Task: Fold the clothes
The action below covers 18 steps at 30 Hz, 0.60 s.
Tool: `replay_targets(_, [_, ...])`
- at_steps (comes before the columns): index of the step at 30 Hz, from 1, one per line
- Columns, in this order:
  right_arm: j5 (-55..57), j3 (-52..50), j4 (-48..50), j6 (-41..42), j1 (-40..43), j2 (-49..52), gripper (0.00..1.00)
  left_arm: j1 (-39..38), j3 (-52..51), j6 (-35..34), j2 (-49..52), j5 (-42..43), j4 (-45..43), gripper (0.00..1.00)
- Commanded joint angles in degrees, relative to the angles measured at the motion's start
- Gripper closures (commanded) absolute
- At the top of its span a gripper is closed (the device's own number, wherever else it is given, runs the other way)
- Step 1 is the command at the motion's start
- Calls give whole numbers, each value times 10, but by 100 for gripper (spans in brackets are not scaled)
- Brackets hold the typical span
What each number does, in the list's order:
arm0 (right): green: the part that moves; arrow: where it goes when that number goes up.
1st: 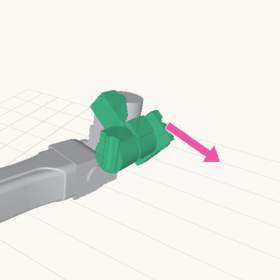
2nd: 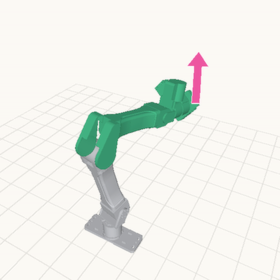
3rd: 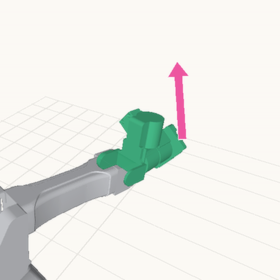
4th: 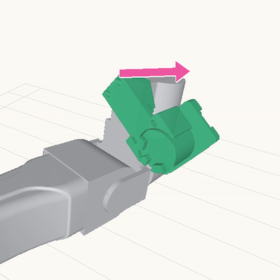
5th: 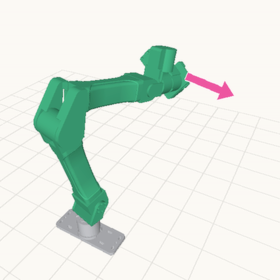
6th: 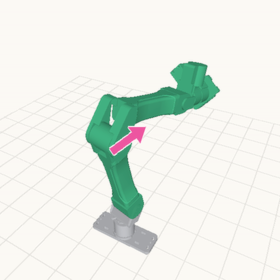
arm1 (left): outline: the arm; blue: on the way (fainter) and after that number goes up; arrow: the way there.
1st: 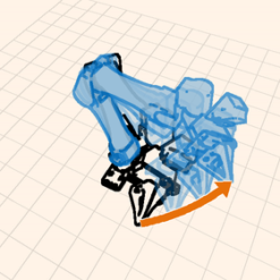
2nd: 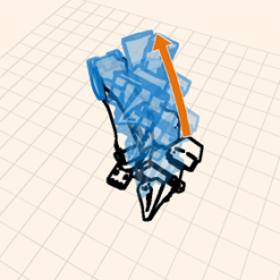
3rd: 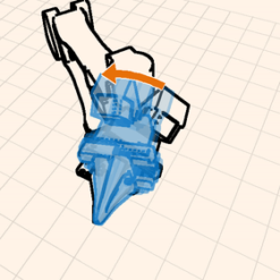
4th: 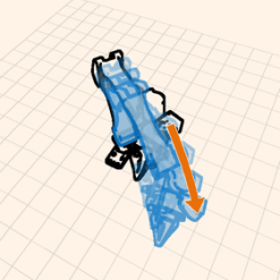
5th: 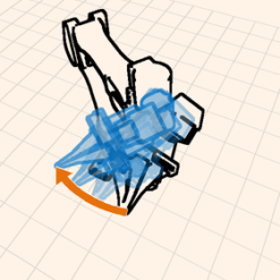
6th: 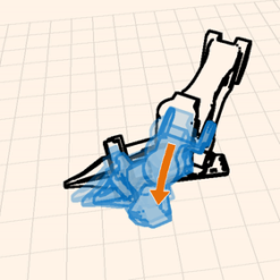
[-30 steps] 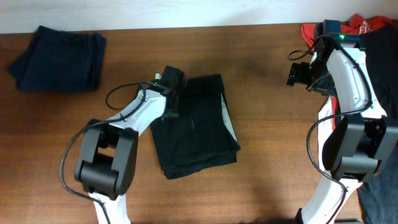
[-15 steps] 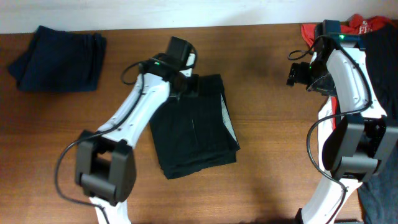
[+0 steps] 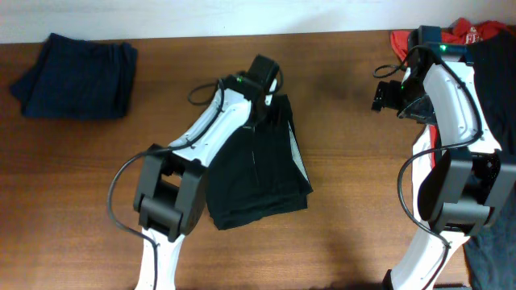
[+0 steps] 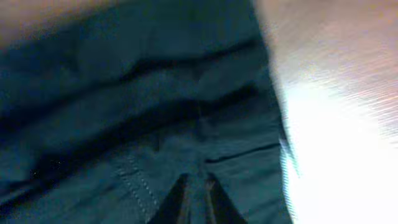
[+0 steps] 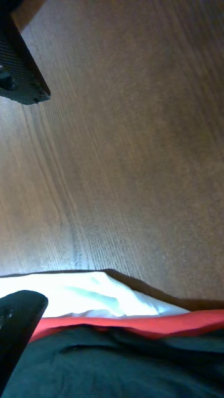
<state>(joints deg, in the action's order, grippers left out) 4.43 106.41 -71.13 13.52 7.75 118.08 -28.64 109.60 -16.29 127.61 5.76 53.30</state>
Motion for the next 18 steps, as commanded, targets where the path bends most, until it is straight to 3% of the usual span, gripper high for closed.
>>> replay_targets(1, [1,7,0,5,2,-3,1,7,70,-4,-102,-31,47,1])
replay_targets(6, [1,7,0,5,2,-3,1,93,71,-4,-219,-97,233,1])
replay_targets(9, [1,7,0,5,2,-3,1,149,71,-3,-235,-97,365,1])
replay_targets(12, [1,7,0,5,2,-3,1,168,52,23,-235,-96,424,1])
replay_targets(14, [1,7,0,5,2,-3,1,163,20,28,-235,-91,429,1])
replay_targets(18, [1,7,0,5,2,-3,1,165,-118,108,-235,59,301,2])
